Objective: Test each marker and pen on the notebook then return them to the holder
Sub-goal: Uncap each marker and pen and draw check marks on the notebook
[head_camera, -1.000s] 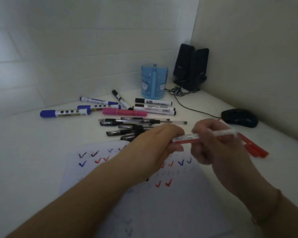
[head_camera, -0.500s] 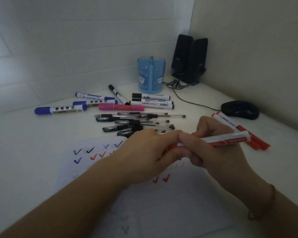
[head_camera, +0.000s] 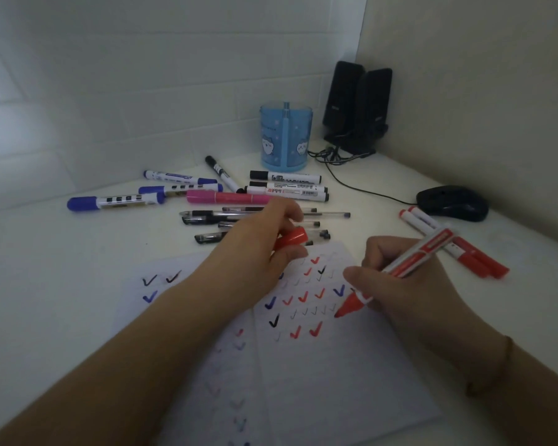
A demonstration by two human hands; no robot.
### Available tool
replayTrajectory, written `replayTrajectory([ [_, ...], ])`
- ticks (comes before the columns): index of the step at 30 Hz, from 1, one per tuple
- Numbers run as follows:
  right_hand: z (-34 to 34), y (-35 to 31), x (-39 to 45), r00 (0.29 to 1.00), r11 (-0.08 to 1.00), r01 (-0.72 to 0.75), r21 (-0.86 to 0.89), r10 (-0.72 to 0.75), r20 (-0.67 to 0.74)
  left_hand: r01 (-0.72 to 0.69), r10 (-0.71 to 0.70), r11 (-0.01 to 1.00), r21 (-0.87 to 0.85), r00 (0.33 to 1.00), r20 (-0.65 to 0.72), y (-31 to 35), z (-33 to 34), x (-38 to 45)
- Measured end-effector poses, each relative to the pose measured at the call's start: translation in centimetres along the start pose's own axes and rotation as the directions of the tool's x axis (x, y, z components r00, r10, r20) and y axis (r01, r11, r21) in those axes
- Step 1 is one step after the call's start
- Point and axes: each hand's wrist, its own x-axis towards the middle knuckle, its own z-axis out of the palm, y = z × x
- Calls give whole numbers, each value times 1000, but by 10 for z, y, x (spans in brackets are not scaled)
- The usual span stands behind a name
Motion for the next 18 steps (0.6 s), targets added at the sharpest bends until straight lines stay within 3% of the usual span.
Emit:
replayTrajectory([
  [12,6,0,-4,996,999,5,-46,-1,87,-108,119,980,166,992,-53,-9,10,1],
  [18,5,6,2,1000,993,20,-117,-17,23,-112,122,977,180,992,-43,-9,11,0],
])
